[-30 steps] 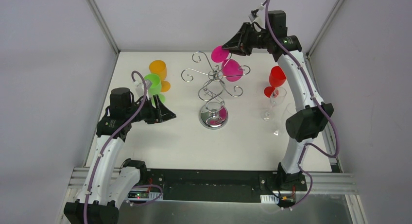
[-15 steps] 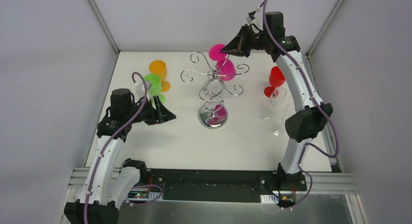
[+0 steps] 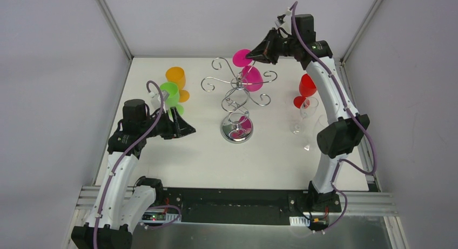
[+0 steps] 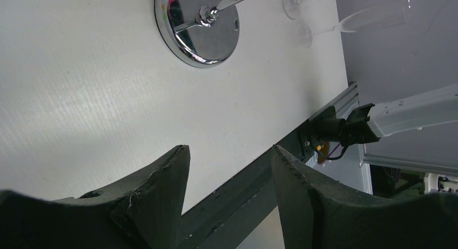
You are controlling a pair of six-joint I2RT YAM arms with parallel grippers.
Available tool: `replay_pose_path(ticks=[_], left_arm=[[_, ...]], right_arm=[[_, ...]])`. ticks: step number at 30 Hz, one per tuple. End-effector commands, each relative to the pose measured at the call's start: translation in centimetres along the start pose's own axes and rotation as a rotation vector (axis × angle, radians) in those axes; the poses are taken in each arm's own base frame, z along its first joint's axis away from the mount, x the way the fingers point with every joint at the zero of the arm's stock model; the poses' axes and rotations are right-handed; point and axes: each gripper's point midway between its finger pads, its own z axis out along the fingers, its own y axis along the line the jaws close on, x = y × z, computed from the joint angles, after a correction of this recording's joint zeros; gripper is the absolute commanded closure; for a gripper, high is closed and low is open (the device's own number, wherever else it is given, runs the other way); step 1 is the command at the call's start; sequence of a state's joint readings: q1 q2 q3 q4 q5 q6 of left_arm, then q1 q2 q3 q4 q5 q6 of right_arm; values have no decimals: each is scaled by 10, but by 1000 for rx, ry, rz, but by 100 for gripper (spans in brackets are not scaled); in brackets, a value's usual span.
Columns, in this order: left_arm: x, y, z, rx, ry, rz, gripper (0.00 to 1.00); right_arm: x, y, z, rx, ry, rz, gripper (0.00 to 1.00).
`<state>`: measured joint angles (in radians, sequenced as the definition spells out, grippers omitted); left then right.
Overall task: Take the wine glass off the wine glass rack
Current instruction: Pick up the wine glass from the wine rack.
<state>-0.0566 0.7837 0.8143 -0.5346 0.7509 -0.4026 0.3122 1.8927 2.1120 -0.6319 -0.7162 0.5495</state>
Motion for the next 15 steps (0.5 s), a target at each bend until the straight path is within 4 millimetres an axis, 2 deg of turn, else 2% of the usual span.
replay_pose_path(ticks=[1,15], left_arm=[[-3,1,-1,8,-25,43,42],[-2,2,-1,4,-23,43,42]], right_arm=[[-8,19,-11,-30,-71,-5,100],[-29,24,-33,-56,-212,45,100]])
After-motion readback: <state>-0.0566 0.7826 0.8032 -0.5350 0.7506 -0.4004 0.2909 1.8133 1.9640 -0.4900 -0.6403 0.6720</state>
